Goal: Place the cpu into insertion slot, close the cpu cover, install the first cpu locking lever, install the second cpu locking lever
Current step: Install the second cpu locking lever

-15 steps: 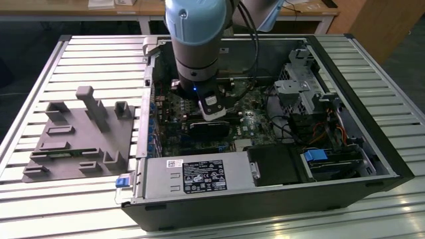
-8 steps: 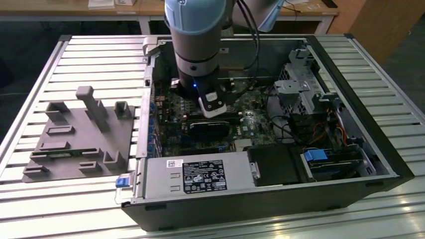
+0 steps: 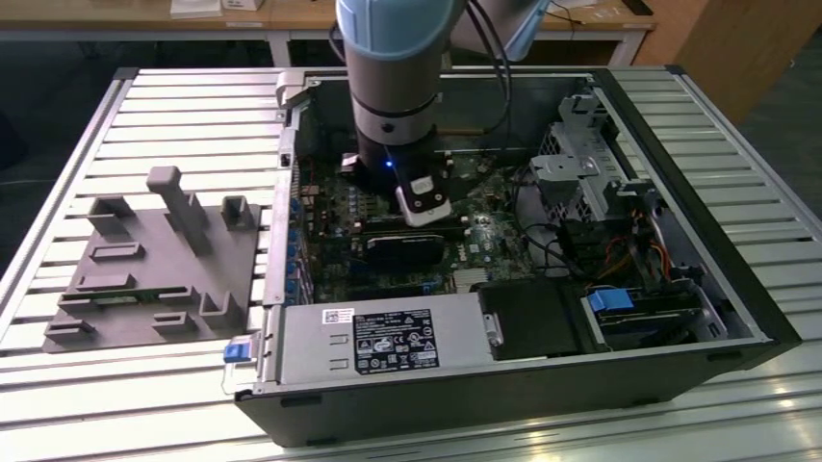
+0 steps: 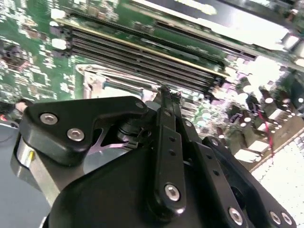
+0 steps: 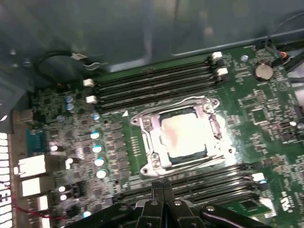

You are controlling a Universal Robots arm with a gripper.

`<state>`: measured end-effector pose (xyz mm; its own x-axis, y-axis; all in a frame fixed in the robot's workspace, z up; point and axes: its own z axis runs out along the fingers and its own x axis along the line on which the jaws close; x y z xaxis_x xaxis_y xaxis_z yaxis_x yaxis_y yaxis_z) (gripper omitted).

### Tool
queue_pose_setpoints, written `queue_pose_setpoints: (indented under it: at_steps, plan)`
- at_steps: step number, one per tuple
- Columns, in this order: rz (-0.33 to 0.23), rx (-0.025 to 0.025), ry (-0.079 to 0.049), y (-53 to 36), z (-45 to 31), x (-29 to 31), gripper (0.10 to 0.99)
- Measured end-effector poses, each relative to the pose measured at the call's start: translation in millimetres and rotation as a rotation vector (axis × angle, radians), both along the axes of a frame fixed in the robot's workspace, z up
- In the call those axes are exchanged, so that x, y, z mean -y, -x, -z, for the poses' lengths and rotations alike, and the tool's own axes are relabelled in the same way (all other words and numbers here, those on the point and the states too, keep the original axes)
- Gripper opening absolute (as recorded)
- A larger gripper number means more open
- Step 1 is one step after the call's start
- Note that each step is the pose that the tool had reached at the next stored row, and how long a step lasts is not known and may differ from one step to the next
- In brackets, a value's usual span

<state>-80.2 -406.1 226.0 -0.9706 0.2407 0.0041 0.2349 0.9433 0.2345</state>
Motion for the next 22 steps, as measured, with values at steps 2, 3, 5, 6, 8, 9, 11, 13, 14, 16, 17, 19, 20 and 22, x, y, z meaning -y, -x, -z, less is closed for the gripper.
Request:
queue_pose_setpoints:
  at_steps: [2,3,5,6,8,9,11,13,14,16,17,19,20,22]
  plan:
    - [0.001,-0.0001,0.002,-5.7,0.0,0.0,0.106]
    - [0.001,-0.0002,0.002,-8.6,0.0,-0.1,0.106]
    - [0.002,-0.0003,0.004,-14.4,0.0,-0.1,0.106]
    - [0.003,-0.0004,0.005,-17.2,0.0,-0.1,0.106]
    - [0.004,-0.0005,0.006,-22.1,0.0,-0.3,0.106]
    - [0.004,-0.0005,0.008,-24.1,0.0,-0.6,0.106]
    - [0.005,-0.0006,0.013,-25.4,0.0,-2.7,0.106]
    - [0.005,-0.0006,0.021,-25.6,0.0,-6.9,0.106]
    - [0.005,-0.0005,0.025,-25.7,0.0,-9.3,0.106]
    - [0.005,-0.0005,0.035,-25.7,0.0,-14.4,0.106]
    - [0.006,-0.0005,0.038,-25.7,0.0,-16.8,0.106]
    - [0.006,-0.0005,0.046,-25.7,0.1,-21.8,0.106]
    - [0.006,-0.0005,0.050,-25.7,0.1,-24.2,0.106]
    - [0.007,-0.0004,0.059,-25.7,0.1,-28.8,0.106]
